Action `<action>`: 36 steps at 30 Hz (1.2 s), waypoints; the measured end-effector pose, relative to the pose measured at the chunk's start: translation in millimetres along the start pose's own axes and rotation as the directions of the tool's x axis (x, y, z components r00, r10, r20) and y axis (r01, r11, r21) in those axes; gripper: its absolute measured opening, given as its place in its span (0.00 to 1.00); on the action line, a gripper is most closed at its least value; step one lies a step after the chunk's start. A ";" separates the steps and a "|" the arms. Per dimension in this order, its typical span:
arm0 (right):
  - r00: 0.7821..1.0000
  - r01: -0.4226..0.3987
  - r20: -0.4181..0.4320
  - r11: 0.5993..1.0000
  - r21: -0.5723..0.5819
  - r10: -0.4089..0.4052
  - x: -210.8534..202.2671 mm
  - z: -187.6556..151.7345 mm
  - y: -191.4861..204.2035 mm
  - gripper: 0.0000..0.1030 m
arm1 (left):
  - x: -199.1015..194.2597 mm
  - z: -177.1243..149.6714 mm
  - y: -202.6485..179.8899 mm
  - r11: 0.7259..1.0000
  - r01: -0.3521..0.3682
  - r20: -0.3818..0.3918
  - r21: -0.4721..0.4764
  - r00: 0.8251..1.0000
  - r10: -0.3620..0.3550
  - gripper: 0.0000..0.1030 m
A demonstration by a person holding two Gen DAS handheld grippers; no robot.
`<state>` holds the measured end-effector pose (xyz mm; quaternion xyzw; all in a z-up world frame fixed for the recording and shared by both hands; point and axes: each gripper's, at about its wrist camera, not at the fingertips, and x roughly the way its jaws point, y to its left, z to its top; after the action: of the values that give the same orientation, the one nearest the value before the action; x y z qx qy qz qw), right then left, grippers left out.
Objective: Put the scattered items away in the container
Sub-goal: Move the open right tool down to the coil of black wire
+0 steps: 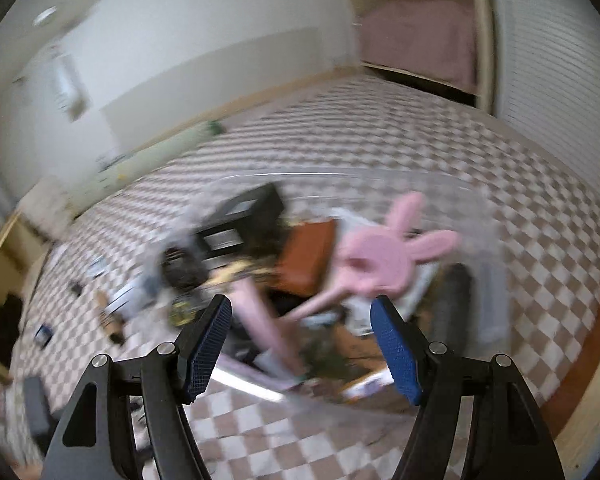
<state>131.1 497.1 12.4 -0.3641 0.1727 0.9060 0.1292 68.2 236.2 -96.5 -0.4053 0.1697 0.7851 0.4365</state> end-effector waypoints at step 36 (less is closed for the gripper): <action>0.487 -0.064 -0.743 0.867 0.495 0.460 190.1 -210.4 142.0 0.70 | 28.0 -104.2 173.6 0.839 -0.525 -0.184 -0.146 0.847 0.498 0.68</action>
<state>76.1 303.2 -232.5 -0.6879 0.4499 0.5680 -0.0422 -31.9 89.5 -197.6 -0.4385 0.2258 0.8557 0.1569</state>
